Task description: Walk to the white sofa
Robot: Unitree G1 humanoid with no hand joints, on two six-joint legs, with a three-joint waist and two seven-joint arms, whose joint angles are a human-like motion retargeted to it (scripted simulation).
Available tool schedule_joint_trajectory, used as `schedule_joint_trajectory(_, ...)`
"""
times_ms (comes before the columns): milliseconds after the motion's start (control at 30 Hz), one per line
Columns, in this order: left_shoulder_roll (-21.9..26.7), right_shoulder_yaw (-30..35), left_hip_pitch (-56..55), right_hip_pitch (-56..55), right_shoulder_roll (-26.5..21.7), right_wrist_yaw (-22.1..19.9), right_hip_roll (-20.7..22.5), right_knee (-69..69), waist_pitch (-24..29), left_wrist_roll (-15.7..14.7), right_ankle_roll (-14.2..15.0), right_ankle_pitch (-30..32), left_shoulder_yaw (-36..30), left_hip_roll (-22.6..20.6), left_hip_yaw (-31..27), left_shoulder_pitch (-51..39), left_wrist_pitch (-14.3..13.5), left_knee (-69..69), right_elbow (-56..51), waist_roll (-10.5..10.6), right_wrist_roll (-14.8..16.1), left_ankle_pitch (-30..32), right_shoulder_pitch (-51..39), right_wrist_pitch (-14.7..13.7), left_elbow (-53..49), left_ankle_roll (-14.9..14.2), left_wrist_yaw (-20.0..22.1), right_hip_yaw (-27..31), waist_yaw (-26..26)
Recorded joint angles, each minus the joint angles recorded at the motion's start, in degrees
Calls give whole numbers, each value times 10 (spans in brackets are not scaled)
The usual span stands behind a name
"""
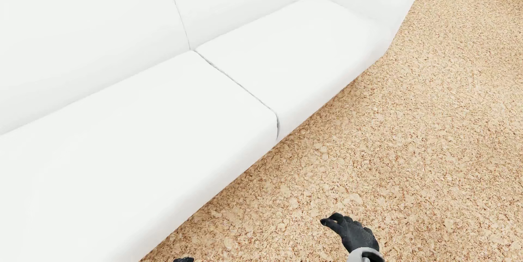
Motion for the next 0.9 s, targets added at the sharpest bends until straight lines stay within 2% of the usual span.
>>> schedule_joint_trajectory(67, 10, -6, 15, -31, 4, 6, -18, 11, -1, 5, 33, 0, -13, -14, -32, -11, 9, -12, 87, -6, 38, 7, 4, 11, 25, -14, -11, 42, -4)
schedule_joint_trajectory(167, 9, 1, 35, -36, 2, 13, -18, -132, -4, -3, 47, 6, 11, -28, -81, -18, 12, -44, 199, -12, 85, 6, 22, 46, 41, -36, 3, 129, -9)
schedule_joint_trajectory(200, 8, -1, 37, -29, 4, 14, -2, -199, -5, -10, 58, 14, 25, -33, -101, -13, 5, -50, 230, -16, 103, 6, 32, 59, 43, -45, 11, 188, -11)
schedule_joint_trajectory(233, 7, -1, 37, -16, 14, 10, 30, -263, -7, -15, 77, 46, 38, -36, -125, -14, 2, -55, 260, -20, 121, 7, 42, 73, 47, -56, 17, 275, -15)
schedule_joint_trajectory(267, 9, 2, 33, -2, 24, 10, 51, -302, -9, -16, 95, 80, 50, -37, -150, -17, 1, -60, 285, -25, 136, 9, 56, 83, 50, -68, 21, 336, -16)
schedule_joint_trajectory(300, 11, 10, 24, 5, 31, 16, 46, -308, -9, -15, 111, 67, 62, -38, -173, -21, 2, -56, 303, -31, 146, 9, 72, 87, 54, -81, 23, 330, -14)
schedule_joint_trajectory(367, 13, 41, 1, 19, 46, 48, 33, -319, -9, -21, 91, 25, 93, -34, -219, -31, 10, -52, 324, -42, 150, 11, 93, 85, 55, -108, 37, 250, -10)
schedule_joint_trajectory(433, 9, 80, -17, 30, 46, 79, 44, -336, -7, -37, 70, 6, 135, -19, -258, -29, 12, -58, 336, -46, 144, 20, 88, 76, 44, -134, 58, 202, -8)
schedule_joint_trajectory(467, 5, 98, -26, 31, 41, 82, 54, -339, -5, -45, 61, 2, 151, -9, -277, -24, 10, -60, 340, -44, 138, 24, 75, 73, 37, -144, 64, 184, -6)
schedule_joint_trajectory(533, -3, 126, -48, 29, 23, 65, 80, -339, -1, -46, 43, -5, 168, 15, -309, -11, 3, -59, 341, -36, 125, 28, 38, 76, 27, -152, 59, 150, -5)
schedule_joint_trajectory(600, -7, 118, -76, 23, -3, 30, 101, -333, 5, -20, 28, -11, 163, 32, -331, 2, -6, -36, 317, -24, 125, 35, 2, 79, 20, -132, 36, 125, -4)
schedule_joint_trajectory(633, -9, 96, -93, 19, -9, 0, 109, -328, 8, -7, 22, -14, 157, 44, -306, 6, -6, -10, 299, -17, 136, 38, -14, 85, 22, -102, 22, 117, -3)
schedule_joint_trajectory(667, -14, 64, -107, 16, -12, -33, 114, -324, 10, 2, 17, -15, 157, 70, -223, 9, -5, 21, 279, -10, 157, 43, -28, 88, 25, -67, 9, 111, -4)
schedule_joint_trajectory(700, -24, 31, -116, 12, -12, -62, 119, -315, 11, 3, 13, -19, 161, 77, -175, 8, 6, 63, 261, -4, 181, 18, -41, 86, 24, -58, 3, 111, 0)
schedule_joint_trajectory(767, -34, -10, -125, 10, -21, -95, 125, -310, 10, 0, 5, -22, 171, 28, -167, 17, 7, 134, 222, 4, 214, 2, -60, 68, 25, -150, 9, 113, 6)
schedule_joint_trajectory(800, -36, -20, -116, 12, -28, -101, 127, -315, 8, 4, 2, -21, 169, 7, -148, 19, 9, 131, 197, 7, 219, 15, -63, 56, 27, -112, 6, 113, 6)
schedule_joint_trajectory(833, -35, -28, -92, 15, -31, -105, 128, -320, 4, 9, -1, -18, 166, 21, -89, 19, 13, 94, 174, 10, 221, 7, -64, 45, 30, -75, -1, 112, 3)
schedule_joint_trajectory(867, -34, -37, -63, 14, -30, -110, 131, -320, 1, 12, -4, -17, 162, 25, -54, 18, 17, 45, 153, 13, 221, -6, -63, 36, 35, -57, -9, 114, 2)
schedule_joint_trajectory(900, -32, -45, -41, 10, -27, -114, 132, -312, -1, 16, -6, -21, 153, 18, -52, 15, 21, 3, 138, 15, 219, -9, -60, 32, 42, -56, -13, 117, 2)
